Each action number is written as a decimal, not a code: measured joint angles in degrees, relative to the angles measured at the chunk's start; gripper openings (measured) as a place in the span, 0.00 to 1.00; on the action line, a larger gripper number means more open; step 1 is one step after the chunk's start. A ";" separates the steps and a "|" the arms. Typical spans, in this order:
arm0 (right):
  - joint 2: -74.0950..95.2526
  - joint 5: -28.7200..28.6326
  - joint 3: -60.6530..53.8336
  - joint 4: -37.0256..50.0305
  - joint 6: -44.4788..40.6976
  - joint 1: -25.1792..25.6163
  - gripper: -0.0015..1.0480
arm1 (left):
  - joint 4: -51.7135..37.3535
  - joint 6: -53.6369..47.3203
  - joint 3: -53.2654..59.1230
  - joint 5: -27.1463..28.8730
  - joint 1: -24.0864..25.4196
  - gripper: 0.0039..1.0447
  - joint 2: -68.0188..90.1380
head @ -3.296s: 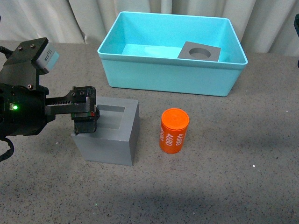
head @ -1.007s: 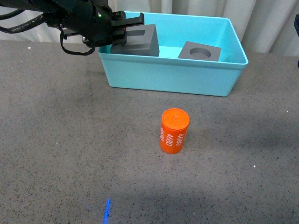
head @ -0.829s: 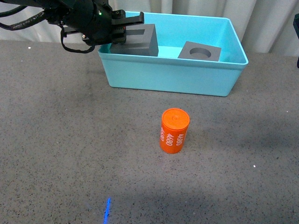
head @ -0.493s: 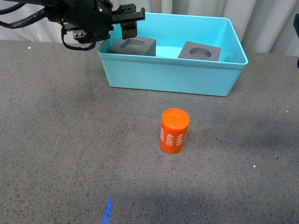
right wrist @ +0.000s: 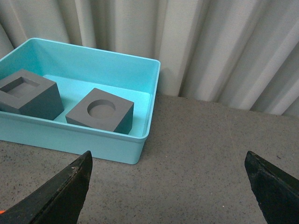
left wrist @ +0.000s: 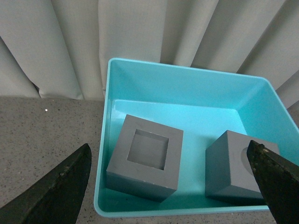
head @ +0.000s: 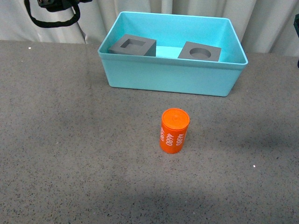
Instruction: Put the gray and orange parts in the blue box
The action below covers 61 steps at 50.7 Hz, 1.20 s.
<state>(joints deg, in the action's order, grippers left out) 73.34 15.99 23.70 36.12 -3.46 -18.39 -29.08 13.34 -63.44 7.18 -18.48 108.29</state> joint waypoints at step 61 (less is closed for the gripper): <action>0.00 0.00 0.00 0.00 -0.02 0.02 0.91 | 12.04 9.03 61.24 20.24 -0.02 0.94 -74.86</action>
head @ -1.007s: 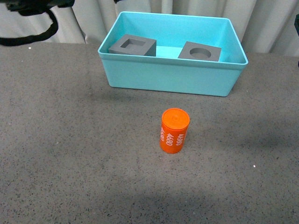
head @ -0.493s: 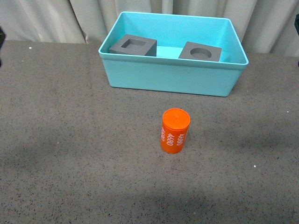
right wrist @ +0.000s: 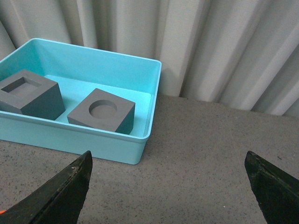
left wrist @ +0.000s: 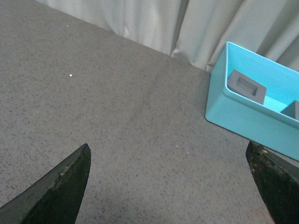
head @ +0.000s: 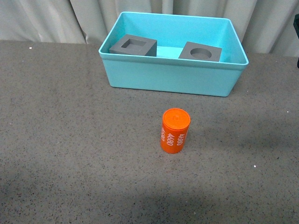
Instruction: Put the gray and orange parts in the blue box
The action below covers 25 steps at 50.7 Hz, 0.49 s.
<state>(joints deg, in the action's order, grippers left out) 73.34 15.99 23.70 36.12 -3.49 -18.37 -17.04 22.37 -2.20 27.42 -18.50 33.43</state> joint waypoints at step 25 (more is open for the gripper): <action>0.00 0.02 -0.04 0.00 0.00 0.00 0.91 | -2.03 -16.96 2.64 -15.85 6.78 0.53 -18.84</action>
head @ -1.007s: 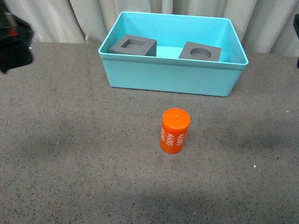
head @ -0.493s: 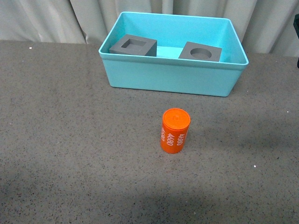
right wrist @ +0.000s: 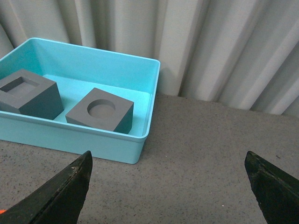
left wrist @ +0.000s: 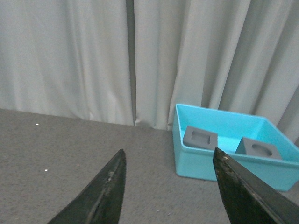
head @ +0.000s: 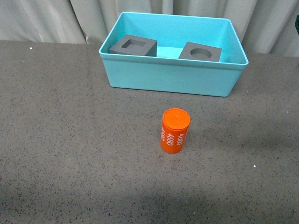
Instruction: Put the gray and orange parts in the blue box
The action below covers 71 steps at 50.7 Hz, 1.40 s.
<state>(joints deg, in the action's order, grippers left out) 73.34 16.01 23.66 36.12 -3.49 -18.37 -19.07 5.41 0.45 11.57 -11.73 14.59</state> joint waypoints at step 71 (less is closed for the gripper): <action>21.62 -25.22 23.63 -28.48 -8.09 -8.15 0.91 | 19.15 -5.11 -1.40 -11.45 11.56 0.94 -14.51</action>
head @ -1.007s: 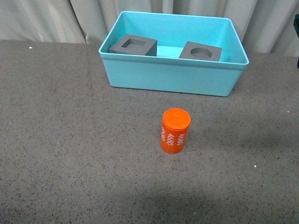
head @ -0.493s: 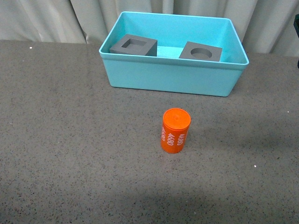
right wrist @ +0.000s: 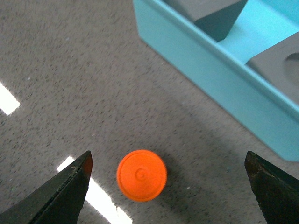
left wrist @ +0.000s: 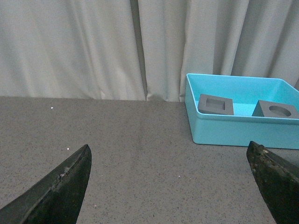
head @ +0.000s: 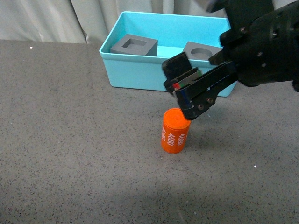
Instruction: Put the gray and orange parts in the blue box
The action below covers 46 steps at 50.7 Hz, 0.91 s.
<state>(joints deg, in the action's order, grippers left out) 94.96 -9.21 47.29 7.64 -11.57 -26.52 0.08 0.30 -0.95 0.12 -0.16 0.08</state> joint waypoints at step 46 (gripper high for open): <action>21.09 3.08 15.76 -16.90 1.46 -3.89 0.91 | 0.00 -0.02 0.00 0.00 0.00 0.94 0.00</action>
<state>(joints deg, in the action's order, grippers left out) 116.05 -6.13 63.05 -9.26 -10.11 -30.41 0.08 0.27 -0.95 0.12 -0.16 0.08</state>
